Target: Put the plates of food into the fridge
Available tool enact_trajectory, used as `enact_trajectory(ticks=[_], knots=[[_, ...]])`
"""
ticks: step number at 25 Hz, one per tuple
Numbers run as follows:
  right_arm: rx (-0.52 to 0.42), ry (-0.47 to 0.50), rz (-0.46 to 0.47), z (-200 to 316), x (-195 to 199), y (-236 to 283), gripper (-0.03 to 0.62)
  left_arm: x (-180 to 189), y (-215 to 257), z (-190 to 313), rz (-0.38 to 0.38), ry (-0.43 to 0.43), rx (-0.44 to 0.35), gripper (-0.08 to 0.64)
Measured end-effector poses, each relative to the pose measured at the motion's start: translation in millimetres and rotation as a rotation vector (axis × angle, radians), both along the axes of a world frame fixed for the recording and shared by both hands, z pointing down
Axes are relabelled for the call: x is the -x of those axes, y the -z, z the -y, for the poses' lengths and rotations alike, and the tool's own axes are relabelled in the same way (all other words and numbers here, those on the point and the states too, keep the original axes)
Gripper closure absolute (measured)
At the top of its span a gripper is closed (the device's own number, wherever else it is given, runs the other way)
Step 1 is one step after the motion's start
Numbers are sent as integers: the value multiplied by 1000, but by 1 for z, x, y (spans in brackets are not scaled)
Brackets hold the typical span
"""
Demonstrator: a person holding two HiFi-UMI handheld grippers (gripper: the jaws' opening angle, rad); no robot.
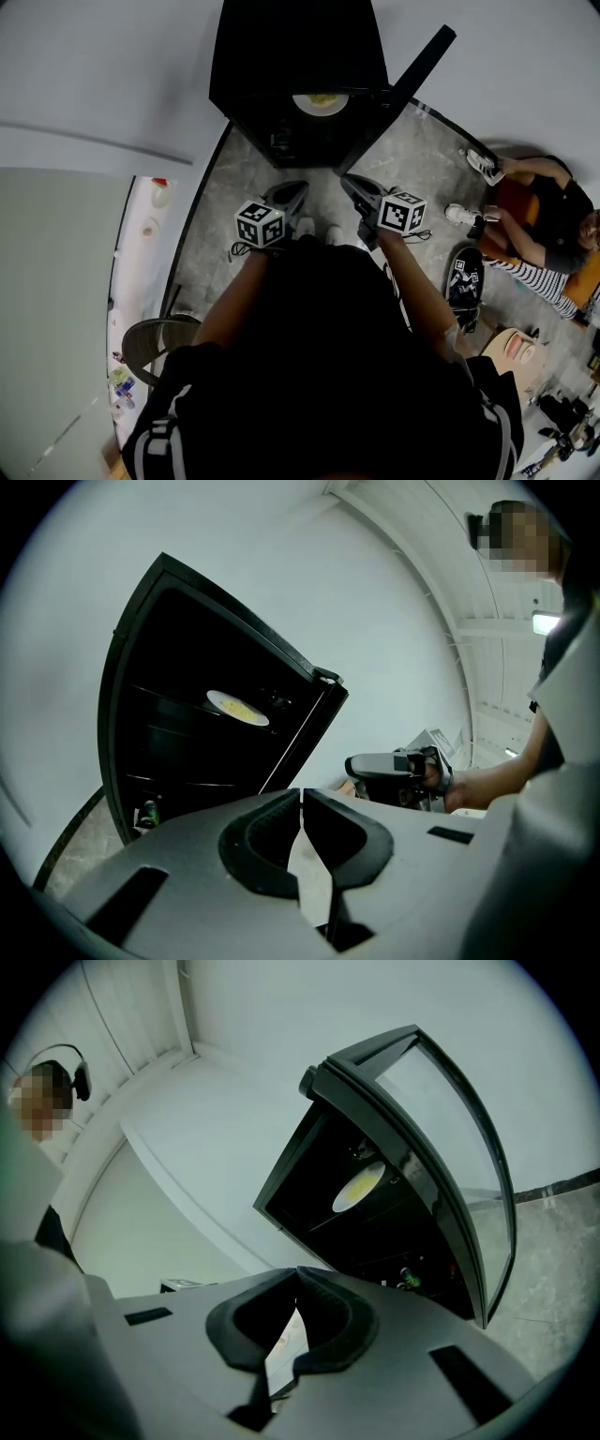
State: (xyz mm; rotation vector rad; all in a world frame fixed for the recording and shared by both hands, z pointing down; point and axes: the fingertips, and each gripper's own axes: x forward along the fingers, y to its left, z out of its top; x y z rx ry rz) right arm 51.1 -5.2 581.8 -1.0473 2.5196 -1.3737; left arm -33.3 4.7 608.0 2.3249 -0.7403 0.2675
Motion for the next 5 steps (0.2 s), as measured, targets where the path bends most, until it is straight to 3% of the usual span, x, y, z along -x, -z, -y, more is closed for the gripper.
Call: enact_trajectory(ticks=[5], knots=[[17,12,0,-16,6,-8,568,5,-3,-6,4,3,4,535]])
